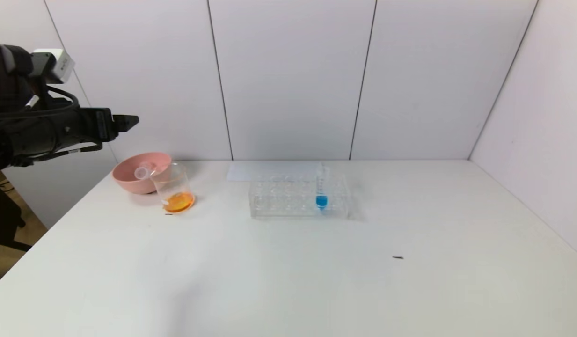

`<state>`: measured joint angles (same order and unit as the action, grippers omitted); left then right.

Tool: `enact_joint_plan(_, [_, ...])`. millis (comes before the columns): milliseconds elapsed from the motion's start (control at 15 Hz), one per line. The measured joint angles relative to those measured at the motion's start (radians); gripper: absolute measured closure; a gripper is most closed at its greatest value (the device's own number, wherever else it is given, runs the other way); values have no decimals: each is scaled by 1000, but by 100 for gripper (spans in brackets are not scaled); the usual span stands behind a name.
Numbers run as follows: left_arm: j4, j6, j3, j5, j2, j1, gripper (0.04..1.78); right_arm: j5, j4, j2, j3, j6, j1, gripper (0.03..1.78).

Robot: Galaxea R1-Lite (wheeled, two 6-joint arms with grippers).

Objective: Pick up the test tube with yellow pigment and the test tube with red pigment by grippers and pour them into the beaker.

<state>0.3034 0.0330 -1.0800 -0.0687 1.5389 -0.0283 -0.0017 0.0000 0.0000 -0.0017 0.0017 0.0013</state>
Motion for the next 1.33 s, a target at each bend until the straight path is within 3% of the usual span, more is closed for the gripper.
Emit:
enact_joint_plan(733, [-204,109,272,64,-546,3,5,0,0,0,0,0,0,11])
enact_joint_plan(1333, [-424,153,370,66,-936,3,5,0,0,0,0,0,0,11])
